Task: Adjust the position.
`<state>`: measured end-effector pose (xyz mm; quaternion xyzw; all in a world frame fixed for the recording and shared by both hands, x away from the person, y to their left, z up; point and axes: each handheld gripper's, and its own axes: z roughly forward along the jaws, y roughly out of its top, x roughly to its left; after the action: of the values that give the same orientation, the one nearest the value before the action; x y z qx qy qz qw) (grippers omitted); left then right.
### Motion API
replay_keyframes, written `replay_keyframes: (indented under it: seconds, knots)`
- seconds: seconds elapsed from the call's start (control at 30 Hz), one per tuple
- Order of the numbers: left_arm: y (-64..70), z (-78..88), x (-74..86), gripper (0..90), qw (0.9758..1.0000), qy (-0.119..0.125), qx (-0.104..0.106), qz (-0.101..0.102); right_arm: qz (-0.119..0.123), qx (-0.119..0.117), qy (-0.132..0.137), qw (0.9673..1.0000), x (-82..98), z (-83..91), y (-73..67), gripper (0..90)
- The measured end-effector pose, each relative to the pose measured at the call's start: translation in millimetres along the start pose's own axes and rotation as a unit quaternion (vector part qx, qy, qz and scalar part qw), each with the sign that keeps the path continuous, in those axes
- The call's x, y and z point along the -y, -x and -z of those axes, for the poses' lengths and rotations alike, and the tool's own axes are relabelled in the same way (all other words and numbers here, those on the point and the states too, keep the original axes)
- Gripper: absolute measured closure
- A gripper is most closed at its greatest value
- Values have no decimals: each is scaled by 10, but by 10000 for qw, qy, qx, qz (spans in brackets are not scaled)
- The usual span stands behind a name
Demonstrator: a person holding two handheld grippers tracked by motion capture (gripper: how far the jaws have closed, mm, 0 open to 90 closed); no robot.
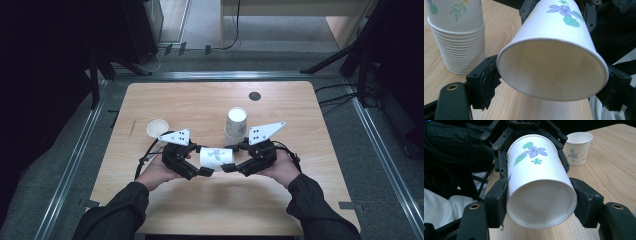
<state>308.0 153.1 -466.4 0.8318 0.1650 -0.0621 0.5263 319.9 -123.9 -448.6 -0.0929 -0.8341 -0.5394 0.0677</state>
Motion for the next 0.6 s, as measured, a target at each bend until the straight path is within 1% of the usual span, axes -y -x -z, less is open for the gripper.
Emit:
replay_keyframes:
  seconds: [0.13, 0.3, 0.43, 0.6]
  knots:
    - [14, 5, 0, 194, 10000, 9, -10, -82, -10, -9, -25, 10000, 3, -5, -2, 361]
    - [21, 13, -1, 210, 9999, 3, -30, -124, -18, -19, -25, 10000, 3, -6, 2, 361]
    - [16, 6, 3, 216, 9999, -48, -33, -110, -25, -16, -78, 10000, 9, -16, 1, 360]
    - [16, 19, 0, 220, 9999, -7, -36, -109, -76, -35, -41, 10000, 11, -17, 13, 356]
